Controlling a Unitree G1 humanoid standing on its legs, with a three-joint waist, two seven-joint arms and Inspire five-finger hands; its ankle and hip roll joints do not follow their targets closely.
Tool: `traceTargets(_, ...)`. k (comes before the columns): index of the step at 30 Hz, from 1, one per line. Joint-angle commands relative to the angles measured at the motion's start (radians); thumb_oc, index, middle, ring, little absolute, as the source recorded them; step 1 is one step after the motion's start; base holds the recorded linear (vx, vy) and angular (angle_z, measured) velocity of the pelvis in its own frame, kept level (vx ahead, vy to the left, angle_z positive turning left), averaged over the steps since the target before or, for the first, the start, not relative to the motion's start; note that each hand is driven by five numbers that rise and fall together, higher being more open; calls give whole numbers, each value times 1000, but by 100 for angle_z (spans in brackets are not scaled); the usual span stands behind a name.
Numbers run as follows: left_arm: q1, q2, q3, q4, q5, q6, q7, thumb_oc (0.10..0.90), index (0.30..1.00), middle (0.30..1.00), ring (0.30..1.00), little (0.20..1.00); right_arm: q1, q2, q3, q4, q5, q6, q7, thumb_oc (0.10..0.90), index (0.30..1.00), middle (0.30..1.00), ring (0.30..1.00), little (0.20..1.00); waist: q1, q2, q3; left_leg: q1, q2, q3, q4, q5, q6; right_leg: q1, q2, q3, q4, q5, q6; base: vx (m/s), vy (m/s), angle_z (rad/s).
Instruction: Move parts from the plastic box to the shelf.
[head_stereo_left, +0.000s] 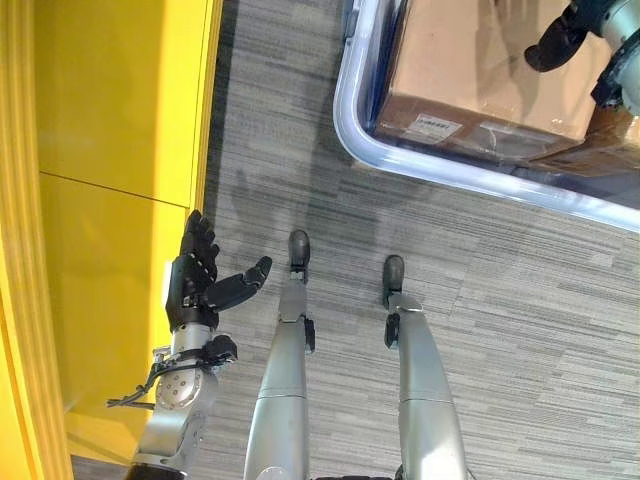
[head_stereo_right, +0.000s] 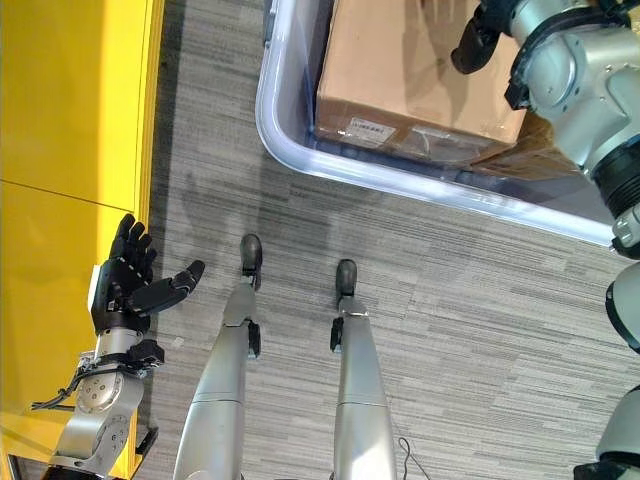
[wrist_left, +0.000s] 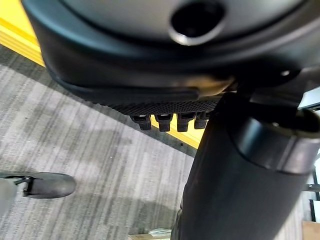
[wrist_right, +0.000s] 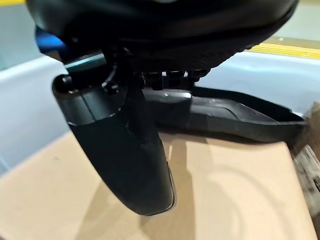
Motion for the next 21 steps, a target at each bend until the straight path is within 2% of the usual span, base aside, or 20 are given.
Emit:
traceTargets(1,31,36,78,-90,17,-102,28,900,1000,1000,1000,1000,-161,-63,49,36,29,-9,-63,900,1000,1000,1000,1000,34,-11,5,44,59,-1,218,-277,-35,129,-41,-22,-114,-47,27,-1,-5,7)
traceTargets(5,25,38,74,-87,17,-104,29,900,1000,1000,1000,1000,-155,-56,50,45,27,-10,-61,900,1000,1000,1000,1000,37,-11,5,41,57,-4,217,-276,-34,129,-43,-27,-112,-51,26,0,0,0)
traceTargets(6,24,39,72,-83,18,-104,28,900,1000,1000,1000,1000,-149,-51,45,56,29,-10,-56,735,769,769,769,769,40,-9,5,42,56,-5,217,-276,-34,128,-45,-27,-110,-53,26,0,0,0)
traceTargets(7,23,40,72,-83,18,-106,29,900,1000,1000,1000,1000,-146,-48,47,61,26,-9,-54,412,316,316,316,316,41,-9,5,41,55,-7,217,-275,-35,128,-45,-28,-108,-52,26,0,0,0)
traceTargets(8,22,41,72,-82,18,-106,28,900,1000,1000,1000,1000,-144,-45,47,67,27,-9,-50,400,300,300,300,300,42,-9,5,42,54,-7,216,-274,-34,127,-45,-28,-107,-52,25,-11,9,4)
traceTargets(21,4,44,68,-75,14,-106,22,900,1000,1000,1000,1000,-104,-30,52,48,15,-8,-22,400,300,300,300,300,50,-21,5,59,49,-17,211,-268,-35,146,-46,-37,-100,-55,21,-14,2,4)
